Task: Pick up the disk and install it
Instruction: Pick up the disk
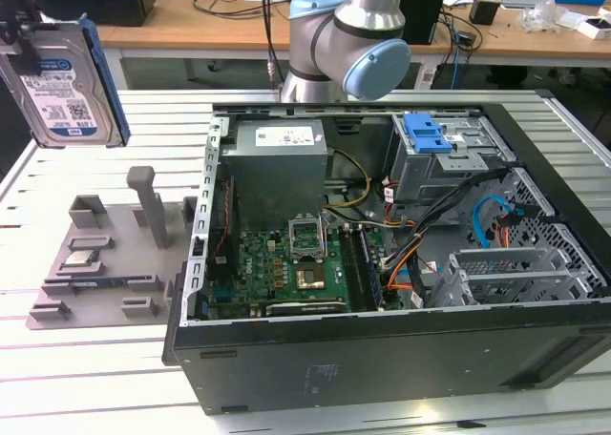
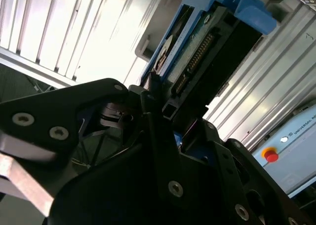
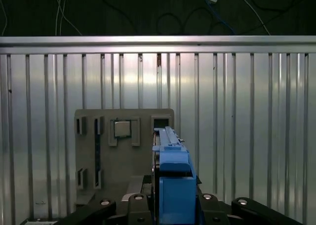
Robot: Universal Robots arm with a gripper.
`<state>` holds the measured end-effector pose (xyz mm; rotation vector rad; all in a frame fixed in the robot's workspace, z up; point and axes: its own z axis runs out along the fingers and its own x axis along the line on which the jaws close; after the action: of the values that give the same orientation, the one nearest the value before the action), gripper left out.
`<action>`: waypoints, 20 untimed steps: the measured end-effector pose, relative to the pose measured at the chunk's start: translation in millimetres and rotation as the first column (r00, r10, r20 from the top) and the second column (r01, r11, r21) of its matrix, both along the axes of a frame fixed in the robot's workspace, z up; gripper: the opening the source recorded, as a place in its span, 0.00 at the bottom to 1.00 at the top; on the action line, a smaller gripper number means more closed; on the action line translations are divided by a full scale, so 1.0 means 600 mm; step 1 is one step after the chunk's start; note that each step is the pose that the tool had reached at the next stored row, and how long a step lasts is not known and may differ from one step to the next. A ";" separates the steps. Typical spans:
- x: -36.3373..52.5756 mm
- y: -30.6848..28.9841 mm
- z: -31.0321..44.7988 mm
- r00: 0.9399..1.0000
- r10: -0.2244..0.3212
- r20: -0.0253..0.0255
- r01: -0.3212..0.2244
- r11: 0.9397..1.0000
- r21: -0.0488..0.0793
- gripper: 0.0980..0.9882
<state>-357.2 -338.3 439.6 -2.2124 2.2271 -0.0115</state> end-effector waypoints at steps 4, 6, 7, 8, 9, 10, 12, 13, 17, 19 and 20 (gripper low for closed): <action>0.000 0.0004 0.025 1.000 0.000 0.000 0.000 1.000 0.000 0.30; 0.000 0.0005 0.036 1.000 0.000 0.000 0.000 1.000 0.000 0.30; 0.000 0.0005 0.041 1.000 0.000 0.000 0.000 1.000 0.000 0.30; 0.000 0.0006 0.045 1.000 0.000 0.000 0.000 1.000 0.000 0.30; 0.000 0.0007 0.052 1.000 0.000 0.000 0.000 1.000 0.000 0.30; 0.000 0.0007 0.058 1.000 0.000 0.000 0.000 1.000 0.000 0.30; 0.000 0.0008 0.068 1.000 0.000 0.000 0.000 1.000 0.000 0.30; 0.000 0.0008 0.076 1.000 0.000 0.000 0.000 1.000 0.000 0.30; 0.000 0.0011 0.105 1.000 0.000 0.000 0.000 1.000 0.000 0.30; 0.000 0.0012 0.116 1.000 0.000 0.000 0.000 1.000 0.000 0.30; 0.000 0.0013 0.126 1.000 0.000 0.000 0.000 1.000 0.000 0.30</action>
<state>-357.1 -337.5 515.3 -2.2124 2.2270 -0.0115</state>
